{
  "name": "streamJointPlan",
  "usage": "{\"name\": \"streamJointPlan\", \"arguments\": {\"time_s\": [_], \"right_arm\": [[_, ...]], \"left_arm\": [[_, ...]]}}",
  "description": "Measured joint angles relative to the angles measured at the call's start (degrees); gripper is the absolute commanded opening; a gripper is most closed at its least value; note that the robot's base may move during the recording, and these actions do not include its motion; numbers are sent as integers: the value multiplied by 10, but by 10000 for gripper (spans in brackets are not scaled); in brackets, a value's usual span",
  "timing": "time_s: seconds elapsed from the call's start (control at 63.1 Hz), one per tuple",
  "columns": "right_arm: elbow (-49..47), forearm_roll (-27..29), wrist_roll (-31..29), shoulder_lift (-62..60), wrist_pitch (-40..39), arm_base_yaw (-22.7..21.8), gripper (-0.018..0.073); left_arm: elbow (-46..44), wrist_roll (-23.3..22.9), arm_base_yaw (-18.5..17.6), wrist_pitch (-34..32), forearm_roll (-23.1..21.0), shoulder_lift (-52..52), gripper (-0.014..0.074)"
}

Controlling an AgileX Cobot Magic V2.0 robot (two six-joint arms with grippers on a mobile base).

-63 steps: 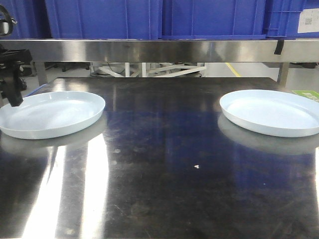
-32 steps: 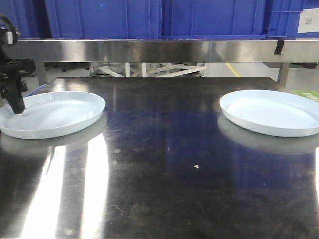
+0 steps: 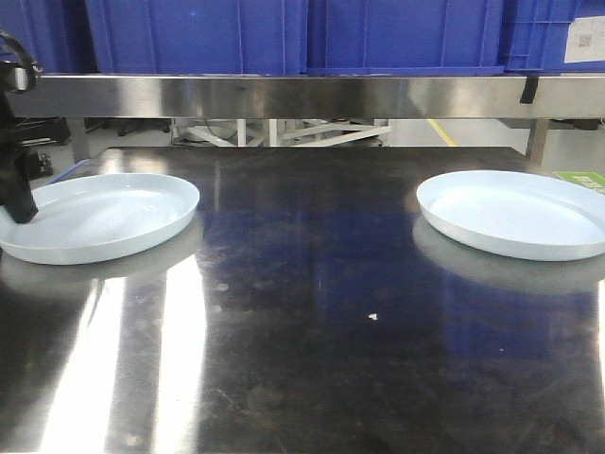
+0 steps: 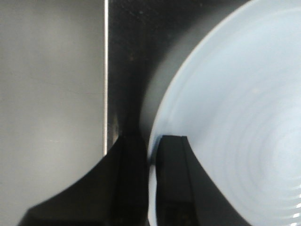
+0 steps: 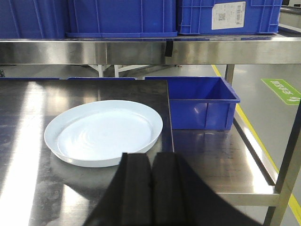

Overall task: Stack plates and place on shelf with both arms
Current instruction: 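Grasp the plate rim with the left gripper and lift it, then set the plate down at table center and open the left gripper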

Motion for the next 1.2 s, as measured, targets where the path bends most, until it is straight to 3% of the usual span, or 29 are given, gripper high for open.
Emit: {"name": "streamJointPlan", "arguments": {"time_s": [0.317,0.586,0.745,0.966,1.093,1.204], "right_arm": [[0,0,0,0,0,0,56],[0,0,0,0,0,0,56],[0,0,0,0,0,0,56],[0,0,0,0,0,0,56],[0,0,0,0,0,0,56],[0,0,0,0,0,0,56]], "left_arm": [[-23,-1,0,19,-4,-43,88],[-39,39,-14,38,-94,-153,88],[-39,59,-83,81,-120,-173,88],[-37,61,-208,89,-109,-160,88],[-37,63,-256,87,-91,-119,88],[-37,63,-273,83,-83,-80,88]]}}
